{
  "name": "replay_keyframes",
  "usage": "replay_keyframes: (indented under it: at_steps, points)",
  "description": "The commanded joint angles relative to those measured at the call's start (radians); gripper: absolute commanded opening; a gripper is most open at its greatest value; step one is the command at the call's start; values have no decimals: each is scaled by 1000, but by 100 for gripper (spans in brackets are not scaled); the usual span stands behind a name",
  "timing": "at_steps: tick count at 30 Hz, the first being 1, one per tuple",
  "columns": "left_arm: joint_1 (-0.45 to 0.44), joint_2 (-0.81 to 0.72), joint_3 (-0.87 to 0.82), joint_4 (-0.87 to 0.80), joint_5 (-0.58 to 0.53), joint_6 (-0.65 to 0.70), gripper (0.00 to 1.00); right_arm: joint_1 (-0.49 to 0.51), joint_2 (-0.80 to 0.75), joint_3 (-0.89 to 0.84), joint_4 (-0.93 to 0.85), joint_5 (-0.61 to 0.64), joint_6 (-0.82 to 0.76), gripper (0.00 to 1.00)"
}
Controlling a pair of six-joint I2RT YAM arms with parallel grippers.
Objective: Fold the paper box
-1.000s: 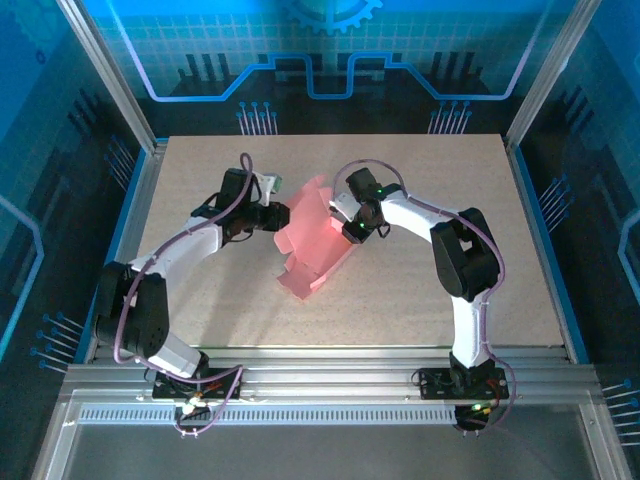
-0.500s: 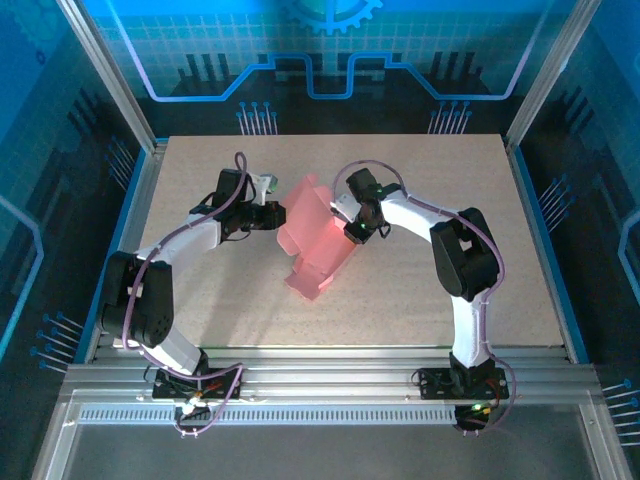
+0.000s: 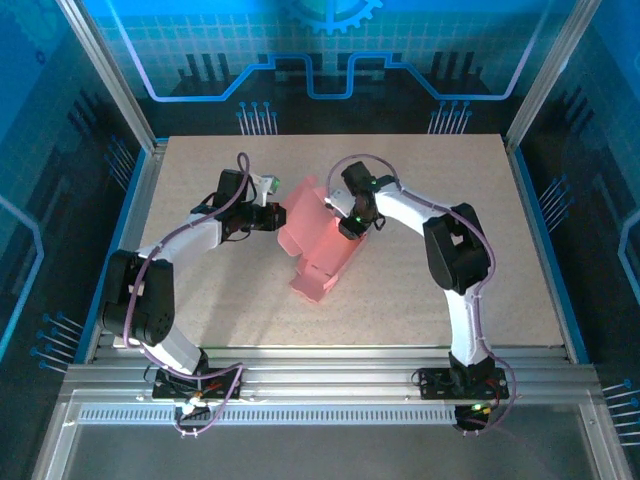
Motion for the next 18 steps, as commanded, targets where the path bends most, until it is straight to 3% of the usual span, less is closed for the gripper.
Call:
replay_keyframes:
  at_steps: [1, 7, 17, 18]
  points:
    - [-4, 24, -10, -23, 17, 19, 0, 13, 33, 33, -53, -50, -29, 26]
    - [-5, 22, -9, -29, 4, 25, 0, 13, 42, 38, -69, -52, -45, 21]
    - [-6, 16, -3, -37, 3, 34, 0, 20, 57, 41, -105, -67, -109, 21]
    - [-5, 16, -4, -37, 3, 31, 0, 19, 60, 39, -105, -67, -116, 16]
